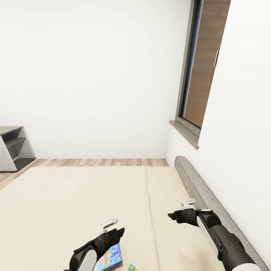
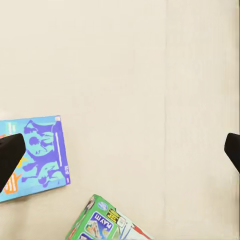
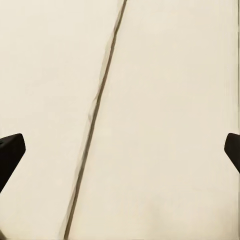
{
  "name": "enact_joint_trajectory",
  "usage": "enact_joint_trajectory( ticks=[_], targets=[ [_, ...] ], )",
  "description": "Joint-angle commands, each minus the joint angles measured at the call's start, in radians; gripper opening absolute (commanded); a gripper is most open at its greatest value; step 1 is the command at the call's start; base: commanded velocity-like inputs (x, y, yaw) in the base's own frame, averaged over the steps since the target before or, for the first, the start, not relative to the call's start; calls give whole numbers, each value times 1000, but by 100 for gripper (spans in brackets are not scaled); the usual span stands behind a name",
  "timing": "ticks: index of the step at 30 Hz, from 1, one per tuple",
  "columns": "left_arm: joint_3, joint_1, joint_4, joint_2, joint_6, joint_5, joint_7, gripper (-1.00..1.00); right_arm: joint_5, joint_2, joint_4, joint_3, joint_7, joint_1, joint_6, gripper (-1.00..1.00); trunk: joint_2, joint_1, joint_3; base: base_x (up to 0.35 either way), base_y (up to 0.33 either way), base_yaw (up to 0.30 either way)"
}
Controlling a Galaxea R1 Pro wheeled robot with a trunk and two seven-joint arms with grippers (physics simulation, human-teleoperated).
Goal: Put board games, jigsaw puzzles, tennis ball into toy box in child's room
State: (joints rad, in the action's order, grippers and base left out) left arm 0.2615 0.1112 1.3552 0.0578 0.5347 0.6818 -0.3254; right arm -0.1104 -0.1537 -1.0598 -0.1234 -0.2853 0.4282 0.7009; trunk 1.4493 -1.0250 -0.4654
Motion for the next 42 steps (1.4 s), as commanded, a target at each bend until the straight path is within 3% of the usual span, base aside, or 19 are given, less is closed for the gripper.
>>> enact_joint_trajectory(
  ticks=[1,6,8,11,16,21,42],
  targets=[
    [1,1,43,0,2,140,-5,100,-25,-6,-1,28,-347,1,5,100,1,0,-1,0,0,0],
    [0,1,45,-2,7,148,4,100,-40,-15,0,61,-390,-2,7,100,1,0,-1,0,0,0],
    [0,1,48,-4,14,152,17,100,-44,-19,3,73,-438,-3,7,100,-13,8,5,0,0,0],
    [0,1,50,-5,22,155,26,100,-45,-21,4,76,-467,-4,7,100,-34,19,15,0,0,0],
    [-2,1,57,-7,70,169,81,100,-45,-25,7,81,-574,-4,6,100,-69,38,30,0,0,0],
    [-11,2,60,-9,93,173,118,100,-45,-26,5,82,-622,-5,7,100,-104,58,46,0,0,0],
    [-37,2,58,-19,124,181,162,100,-46,-27,-3,82,-670,-6,7,100,-251,138,112,0,0,0]
  ],
)
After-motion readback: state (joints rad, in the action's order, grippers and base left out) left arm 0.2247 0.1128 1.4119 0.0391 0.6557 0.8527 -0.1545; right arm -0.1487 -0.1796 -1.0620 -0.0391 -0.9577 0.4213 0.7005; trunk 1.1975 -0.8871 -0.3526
